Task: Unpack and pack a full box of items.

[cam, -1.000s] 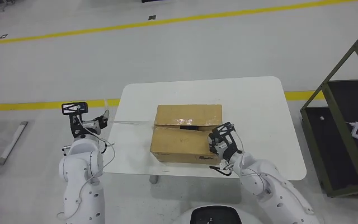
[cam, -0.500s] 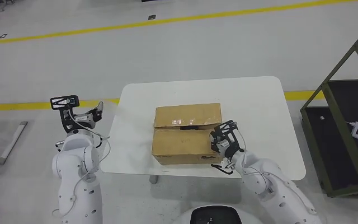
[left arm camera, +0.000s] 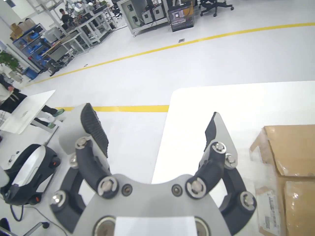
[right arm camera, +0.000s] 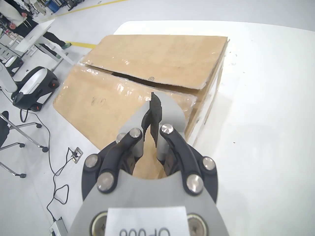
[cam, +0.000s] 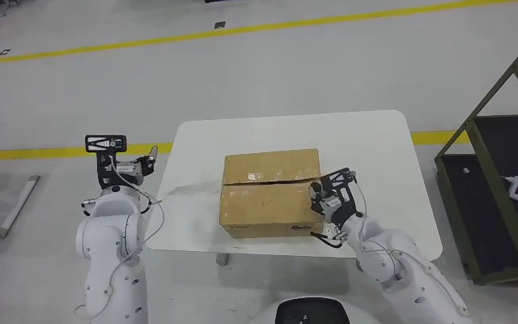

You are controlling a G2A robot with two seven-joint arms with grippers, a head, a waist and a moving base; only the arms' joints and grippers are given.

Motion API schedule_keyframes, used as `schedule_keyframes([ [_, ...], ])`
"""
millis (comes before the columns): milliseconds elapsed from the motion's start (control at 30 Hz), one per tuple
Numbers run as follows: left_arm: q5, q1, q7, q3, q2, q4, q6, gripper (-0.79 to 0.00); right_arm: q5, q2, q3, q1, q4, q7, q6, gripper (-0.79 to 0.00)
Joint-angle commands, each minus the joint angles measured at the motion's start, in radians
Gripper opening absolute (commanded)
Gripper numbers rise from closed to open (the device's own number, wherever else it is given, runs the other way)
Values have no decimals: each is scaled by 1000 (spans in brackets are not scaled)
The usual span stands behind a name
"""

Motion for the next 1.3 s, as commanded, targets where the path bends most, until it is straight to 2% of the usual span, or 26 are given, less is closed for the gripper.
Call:
schedule_keyframes([
  [0,-8,10,-4,39,-1,-20,-24,0,-1,3,22,-14,-27,-6,7,-785],
  [267,-86,38,-36,286,-17,-81,-128,0,-12,18,134,-107,-136,-18,48,-785],
  [367,-103,47,-48,372,-24,-64,-134,0,-24,23,172,-145,-160,-22,63,-785],
  [500,-89,37,-51,499,-32,-40,-187,0,-15,27,213,-191,-172,-31,82,-785],
  [667,-43,-18,-50,605,-44,32,-207,0,-7,30,241,-237,-184,-43,90,-785],
  [867,18,-111,-17,655,-56,141,-208,0,-7,32,250,-272,-199,-56,93,-785],
  [1267,18,-111,-17,655,-56,141,-208,0,6,34,247,-296,-200,-63,94,-785],
])
